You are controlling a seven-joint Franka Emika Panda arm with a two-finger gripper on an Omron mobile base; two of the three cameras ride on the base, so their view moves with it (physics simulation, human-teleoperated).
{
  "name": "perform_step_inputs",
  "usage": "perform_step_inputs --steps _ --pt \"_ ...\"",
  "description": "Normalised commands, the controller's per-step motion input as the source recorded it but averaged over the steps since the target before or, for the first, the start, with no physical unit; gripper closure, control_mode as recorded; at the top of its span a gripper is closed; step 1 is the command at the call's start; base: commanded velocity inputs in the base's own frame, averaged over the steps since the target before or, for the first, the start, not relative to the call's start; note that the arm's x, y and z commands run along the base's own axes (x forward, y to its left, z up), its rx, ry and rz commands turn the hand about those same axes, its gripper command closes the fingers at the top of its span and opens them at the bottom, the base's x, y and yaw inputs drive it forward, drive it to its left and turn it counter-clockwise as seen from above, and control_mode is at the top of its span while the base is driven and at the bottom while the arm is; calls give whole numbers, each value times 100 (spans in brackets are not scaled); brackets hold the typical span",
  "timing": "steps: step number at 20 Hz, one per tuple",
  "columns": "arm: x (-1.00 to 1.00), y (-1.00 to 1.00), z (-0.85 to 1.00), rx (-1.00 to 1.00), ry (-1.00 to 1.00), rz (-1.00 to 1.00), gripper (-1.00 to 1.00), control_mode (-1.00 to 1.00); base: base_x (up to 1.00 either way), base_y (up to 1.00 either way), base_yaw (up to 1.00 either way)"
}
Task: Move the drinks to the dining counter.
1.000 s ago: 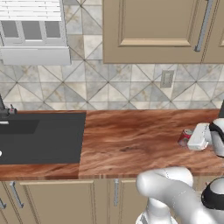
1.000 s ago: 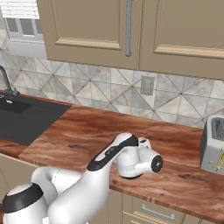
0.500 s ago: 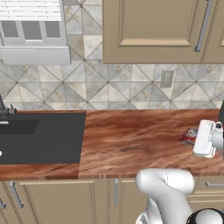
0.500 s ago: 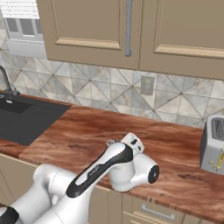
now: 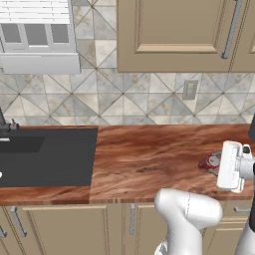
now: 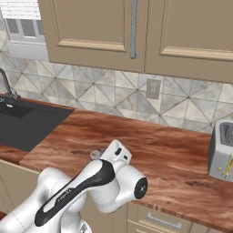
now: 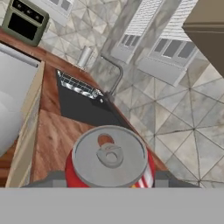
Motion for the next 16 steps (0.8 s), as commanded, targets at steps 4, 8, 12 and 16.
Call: perform_step_inputs --steps 4,8,12,16 --pt "-24 1 0 -1 -2 0 100 -100 0 0 0" --pt "-1 0 0 0 0 0 100 -100 0 0 0" --pt "0 0 0 0 0 0 100 -100 0 0 0" --pt "0 0 0 0 0 0 100 100 -20 0 0"
